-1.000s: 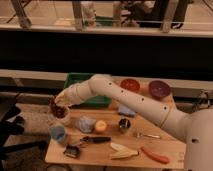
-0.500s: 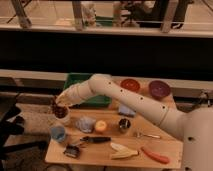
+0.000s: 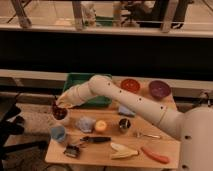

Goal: Place grapes in paper cup

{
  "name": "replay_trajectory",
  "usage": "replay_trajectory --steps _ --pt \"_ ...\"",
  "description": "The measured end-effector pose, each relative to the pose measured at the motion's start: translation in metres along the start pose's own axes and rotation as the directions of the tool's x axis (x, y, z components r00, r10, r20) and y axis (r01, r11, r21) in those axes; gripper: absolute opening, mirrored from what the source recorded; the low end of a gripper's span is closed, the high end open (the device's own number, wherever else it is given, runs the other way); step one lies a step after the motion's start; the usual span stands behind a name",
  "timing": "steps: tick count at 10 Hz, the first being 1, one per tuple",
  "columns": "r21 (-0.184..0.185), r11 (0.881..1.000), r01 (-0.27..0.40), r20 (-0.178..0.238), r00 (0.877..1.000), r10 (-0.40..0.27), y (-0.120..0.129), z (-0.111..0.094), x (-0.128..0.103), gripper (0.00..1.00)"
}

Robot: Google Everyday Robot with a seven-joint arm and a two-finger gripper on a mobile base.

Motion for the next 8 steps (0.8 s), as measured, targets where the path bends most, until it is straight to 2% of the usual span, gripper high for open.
replay_trajectory --steps 8 --pt "-0.011 1.000 -0.022 0.013 1.000 0.022 0.017 0.014 0.009 0.00"
